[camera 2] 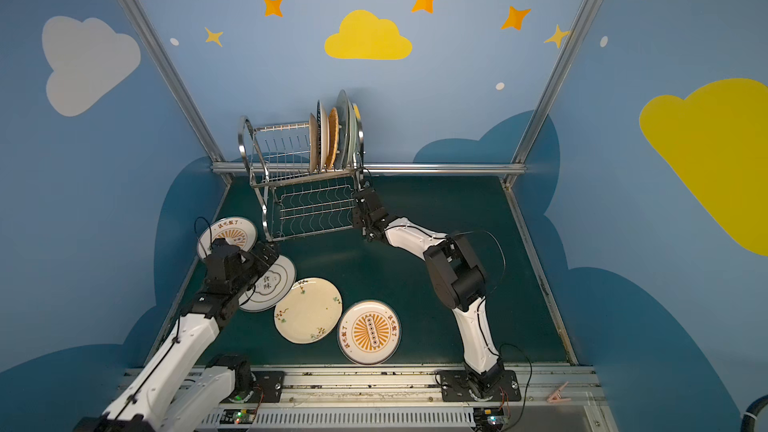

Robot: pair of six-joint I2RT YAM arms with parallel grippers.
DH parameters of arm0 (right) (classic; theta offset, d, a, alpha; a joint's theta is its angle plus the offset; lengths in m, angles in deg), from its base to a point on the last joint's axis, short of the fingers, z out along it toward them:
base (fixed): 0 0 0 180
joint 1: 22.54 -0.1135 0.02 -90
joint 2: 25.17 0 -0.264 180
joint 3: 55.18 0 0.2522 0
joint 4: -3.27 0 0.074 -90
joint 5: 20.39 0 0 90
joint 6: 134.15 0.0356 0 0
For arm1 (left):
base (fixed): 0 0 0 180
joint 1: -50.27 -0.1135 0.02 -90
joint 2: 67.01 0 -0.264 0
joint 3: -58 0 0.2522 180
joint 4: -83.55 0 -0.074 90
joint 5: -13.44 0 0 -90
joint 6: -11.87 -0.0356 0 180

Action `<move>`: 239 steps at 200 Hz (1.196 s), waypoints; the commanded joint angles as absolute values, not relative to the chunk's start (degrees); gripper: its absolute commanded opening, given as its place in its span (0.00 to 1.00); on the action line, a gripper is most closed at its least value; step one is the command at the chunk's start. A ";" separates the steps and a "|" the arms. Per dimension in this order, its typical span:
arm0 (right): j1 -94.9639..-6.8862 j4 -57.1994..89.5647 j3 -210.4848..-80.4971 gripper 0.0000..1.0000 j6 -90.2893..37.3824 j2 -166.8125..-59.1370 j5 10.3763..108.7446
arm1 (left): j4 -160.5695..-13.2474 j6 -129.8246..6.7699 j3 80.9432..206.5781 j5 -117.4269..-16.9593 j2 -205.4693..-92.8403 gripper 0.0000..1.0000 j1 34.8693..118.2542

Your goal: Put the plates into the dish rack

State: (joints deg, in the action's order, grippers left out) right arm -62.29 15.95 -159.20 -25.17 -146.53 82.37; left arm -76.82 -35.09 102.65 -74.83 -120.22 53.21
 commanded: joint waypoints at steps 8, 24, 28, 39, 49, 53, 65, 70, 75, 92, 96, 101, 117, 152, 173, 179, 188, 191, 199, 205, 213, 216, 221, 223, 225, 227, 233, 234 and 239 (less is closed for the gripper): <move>-59.80 19.82 -159.11 0.00 -17.09 -143.10 82.59 | -82.31 -43.89 110.70 -78.84 -130.51 0.99 52.90; -59.68 20.27 -159.11 0.00 -17.06 -142.75 82.12 | -79.01 -47.58 116.36 -82.29 -136.53 0.97 52.88; -59.59 20.36 -159.04 0.00 -17.00 -142.63 81.98 | -78.14 -48.24 117.56 -83.11 -137.84 0.97 52.80; -59.46 20.55 -158.94 0.00 -17.08 -142.37 81.43 | -76.68 -51.46 120.05 -84.69 -140.73 0.95 52.68; -59.32 20.79 -158.85 0.00 -17.08 -142.26 81.32 | -77.10 -52.51 120.80 -85.26 -142.54 0.93 52.40; -59.33 20.83 -158.85 0.00 -17.04 -142.30 81.11 | -77.79 -52.75 120.80 -84.95 -143.11 0.92 52.16; -59.11 20.99 -158.94 0.00 -16.96 -142.47 80.46 | -79.54 -53.28 121.01 -83.94 -144.91 0.89 51.61; -59.04 21.05 -159.02 0.00 -16.78 -142.53 80.30 | -79.70 -53.38 121.40 -83.80 -145.69 0.87 51.32; -59.02 21.14 -159.12 0.00 -16.75 -142.59 80.12 | -79.59 -53.52 121.95 -83.57 -146.60 0.85 51.12; -58.87 21.21 -159.22 0.00 -16.46 -142.90 79.49 | -78.83 -55.43 123.68 -81.45 -149.20 0.80 50.38; -58.84 21.28 -159.20 0.00 -16.47 -142.92 79.30 | -78.87 -55.71 123.99 -81.13 -149.67 0.79 50.36; -58.87 21.38 -159.28 0.00 -16.39 -142.92 79.19 | -78.98 -56.02 124.25 -80.82 -150.16 0.77 50.17; -58.84 21.52 -159.38 0.00 -16.38 -143.07 78.84 | -79.85 -56.69 124.52 -80.46 -151.42 0.74 49.54; -58.84 22.15 -159.73 0.00 -16.31 -143.47 78.57 | -82.61 -56.78 124.60 -79.03 -153.31 0.66 48.91; -58.93 22.77 -160.07 0.00 -16.45 -143.58 78.07 | -82.60 -56.70 125.78 -78.39 -155.28 0.62 48.54; -58.93 22.93 -160.17 0.00 -16.47 -143.65 77.98 | -82.67 -56.66 126.10 -78.03 -155.80 0.59 48.33; -58.93 23.09 -160.17 0.00 -16.42 -143.61 77.87 | -82.51 -56.60 126.62 -77.80 -156.44 0.55 48.12; -58.93 23.16 -160.17 0.00 -16.45 -143.58 77.87 | -82.38 -56.67 126.75 -77.80 -156.60 0.55 48.11; -58.93 23.24 -160.33 0.00 -16.56 -143.65 77.87 | -82.32 -56.68 127.11 -77.71 -157.07 0.52 48.02; -58.95 23.49 -160.43 0.00 -16.64 -143.65 77.87 | -82.34 -56.61 127.35 -77.54 -157.35 0.48 47.93; -58.99 23.74 -160.60 0.00 -16.72 -143.73 77.87 | -82.34 -56.71 127.52 -77.27 -157.60 0.44 47.95; -59.01 23.77 -160.61 0.00 -16.73 -143.73 77.87 | -82.36 -56.69 127.52 -77.19 -157.67 0.43 47.93; -59.03 23.87 -160.74 0.00 -16.79 -143.73 77.87 | -82.41 -56.62 127.57 -77.18 -157.85 0.42 47.88; -59.02 23.88 -160.82 0.00 -16.88 -143.74 77.87 | -82.53 -56.61 127.57 -77.11 -157.88 0.40 47.83; -59.02 23.91 -160.92 0.00 -16.94 -143.74 77.87 | -82.63 -56.67 127.57 -77.05 -157.93 0.39 47.86; -59.02 23.98 -160.97 0.00 -16.98 -143.78 77.87 | -82.65 -56.62 127.57 -76.97 -158.01 0.38 47.85; -59.02 24.17 -161.08 0.00 -17.08 -143.82 77.91 | -82.81 -56.65 127.65 -76.83 -158.22 0.36 47.84; -59.02 24.22 -161.12 0.00 -17.15 -143.82 77.95 | -82.84 -56.63 127.70 -76.79 -158.27 0.35 47.82; -59.06 24.32 -161.27 0.00 -17.21 -143.80 78.03 | -82.86 -56.60 127.81 -76.70 -158.54 0.34 47.87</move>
State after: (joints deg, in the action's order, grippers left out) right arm -61.20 18.07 -159.96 -25.74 -146.32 77.93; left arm -81.93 -56.42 126.41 -76.84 -157.58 48.43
